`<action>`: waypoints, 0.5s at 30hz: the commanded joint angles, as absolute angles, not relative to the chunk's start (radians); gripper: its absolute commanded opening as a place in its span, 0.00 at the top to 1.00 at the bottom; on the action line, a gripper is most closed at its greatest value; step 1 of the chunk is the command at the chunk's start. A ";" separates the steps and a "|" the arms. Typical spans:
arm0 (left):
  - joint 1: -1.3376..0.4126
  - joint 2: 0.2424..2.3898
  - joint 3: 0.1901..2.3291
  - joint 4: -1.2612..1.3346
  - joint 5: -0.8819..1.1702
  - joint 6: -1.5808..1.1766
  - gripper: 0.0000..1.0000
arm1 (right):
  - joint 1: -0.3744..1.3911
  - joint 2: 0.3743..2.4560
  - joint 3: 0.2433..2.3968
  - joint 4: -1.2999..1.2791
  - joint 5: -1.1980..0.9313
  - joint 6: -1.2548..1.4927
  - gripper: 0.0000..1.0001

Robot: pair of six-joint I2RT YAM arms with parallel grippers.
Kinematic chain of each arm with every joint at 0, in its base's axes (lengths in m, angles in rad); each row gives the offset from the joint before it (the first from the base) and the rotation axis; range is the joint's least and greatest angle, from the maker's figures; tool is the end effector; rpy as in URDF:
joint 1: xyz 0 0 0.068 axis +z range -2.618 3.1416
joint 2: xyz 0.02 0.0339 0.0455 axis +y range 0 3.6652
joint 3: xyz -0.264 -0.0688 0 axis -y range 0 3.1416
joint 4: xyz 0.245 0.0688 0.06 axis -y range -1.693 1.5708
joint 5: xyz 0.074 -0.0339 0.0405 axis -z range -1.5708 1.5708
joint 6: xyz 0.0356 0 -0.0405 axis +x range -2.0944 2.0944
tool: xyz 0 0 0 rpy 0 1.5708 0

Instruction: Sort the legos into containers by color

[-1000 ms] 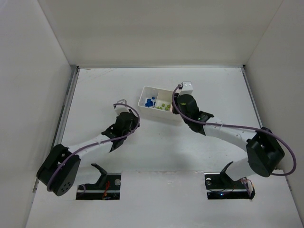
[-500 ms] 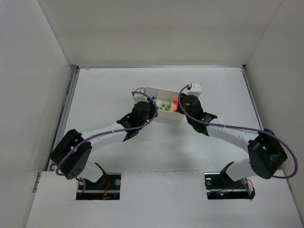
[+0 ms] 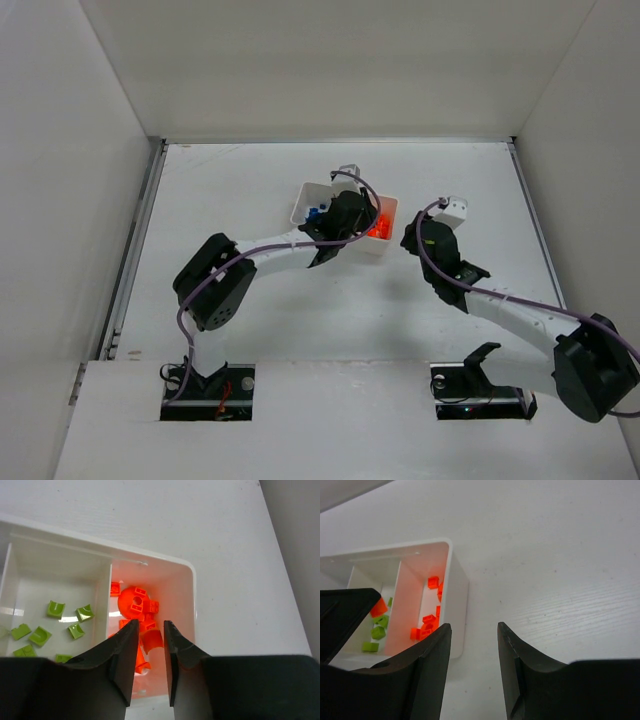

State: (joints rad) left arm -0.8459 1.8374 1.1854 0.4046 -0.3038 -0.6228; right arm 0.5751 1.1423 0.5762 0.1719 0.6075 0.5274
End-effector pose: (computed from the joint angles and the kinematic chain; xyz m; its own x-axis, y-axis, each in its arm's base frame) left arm 0.2900 -0.3114 0.2408 -0.4364 -0.3468 -0.8302 0.3293 0.7972 -0.5060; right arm 0.2163 0.1160 0.2332 -0.2807 0.3105 -0.9082 0.1585 0.9482 0.2752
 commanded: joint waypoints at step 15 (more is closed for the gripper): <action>-0.802 1.683 1.099 0.413 -0.330 -0.566 0.00 | 0.574 1.114 0.549 0.279 0.614 0.563 0.53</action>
